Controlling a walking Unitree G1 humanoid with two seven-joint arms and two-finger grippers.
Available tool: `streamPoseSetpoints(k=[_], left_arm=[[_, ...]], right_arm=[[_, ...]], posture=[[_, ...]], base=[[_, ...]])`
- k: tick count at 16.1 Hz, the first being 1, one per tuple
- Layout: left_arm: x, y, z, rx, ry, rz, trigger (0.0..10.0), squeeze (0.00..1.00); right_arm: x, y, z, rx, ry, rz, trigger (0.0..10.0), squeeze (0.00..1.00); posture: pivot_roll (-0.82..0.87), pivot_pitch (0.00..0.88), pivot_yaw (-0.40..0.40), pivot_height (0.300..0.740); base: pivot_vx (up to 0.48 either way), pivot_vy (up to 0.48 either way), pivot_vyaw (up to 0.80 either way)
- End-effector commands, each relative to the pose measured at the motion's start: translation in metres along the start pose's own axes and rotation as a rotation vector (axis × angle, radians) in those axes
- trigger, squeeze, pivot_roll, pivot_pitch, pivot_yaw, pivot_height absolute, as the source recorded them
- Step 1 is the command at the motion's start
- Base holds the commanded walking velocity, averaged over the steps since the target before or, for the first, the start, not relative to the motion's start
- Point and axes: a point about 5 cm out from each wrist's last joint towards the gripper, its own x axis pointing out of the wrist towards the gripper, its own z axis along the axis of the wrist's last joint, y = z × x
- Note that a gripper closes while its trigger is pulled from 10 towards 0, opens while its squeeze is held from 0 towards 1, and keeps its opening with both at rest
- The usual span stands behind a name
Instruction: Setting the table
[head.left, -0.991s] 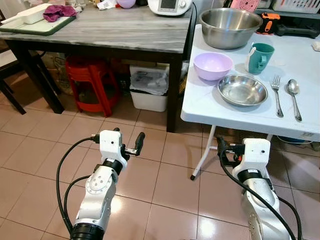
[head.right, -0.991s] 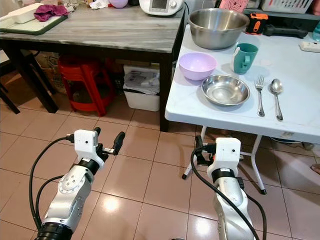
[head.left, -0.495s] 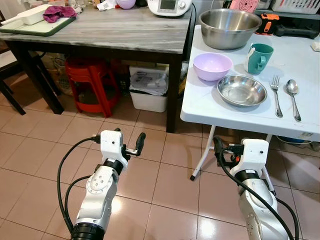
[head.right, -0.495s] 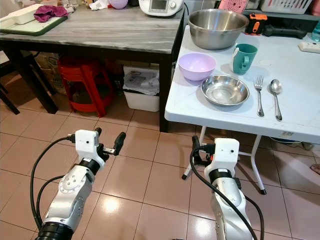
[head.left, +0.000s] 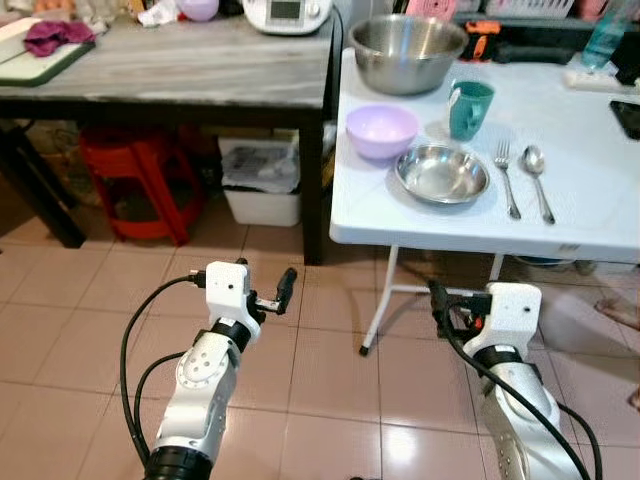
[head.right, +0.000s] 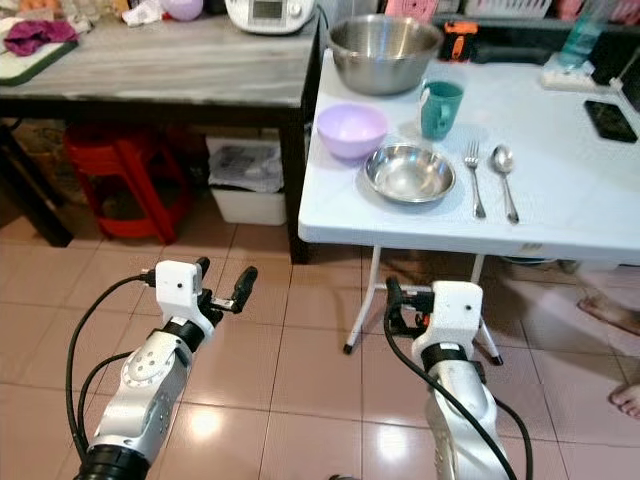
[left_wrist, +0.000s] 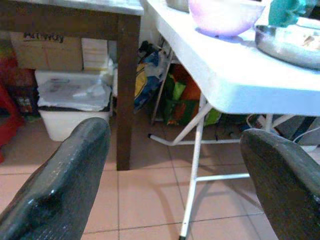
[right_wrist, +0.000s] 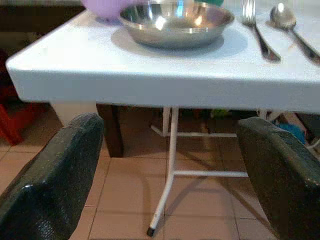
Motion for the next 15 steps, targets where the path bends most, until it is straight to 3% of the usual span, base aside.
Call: streamPoseSetpoints(k=[1, 11, 15], left_arm=[[-0.0011, 0.0015, 0.0005, 0.004, -0.005, 0.000, 10.0, 0.00], [-0.0012, 0.0000, -0.0039, -0.005, 0.011, -0.009, 10.0, 0.00], [-0.0011, -0.0007, -0.0051, -0.007, 0.016, -0.021, 10.0, 0.00]], right_arm=[[0.0006, 0.0020, 0.0057, 0.001, -0.020, 0.015, 10.0, 0.00], [-0.0009, 0.0021, 0.0058, -0.010, -0.022, 0.023, 10.0, 0.00], [-0.0009, 0.0011, 0.0062, -0.009, -0.023, 0.022, 10.0, 0.00]], posture=[[-0.11, 0.110, 0.029, 0.740], [-0.11, 0.108, 0.028, 0.740], [-0.11, 0.107, 0.028, 0.740]], base=[[0.375, 0.000, 0.00], [0.372, 0.000, 0.00], [0.000, 0.000, 0.00]])
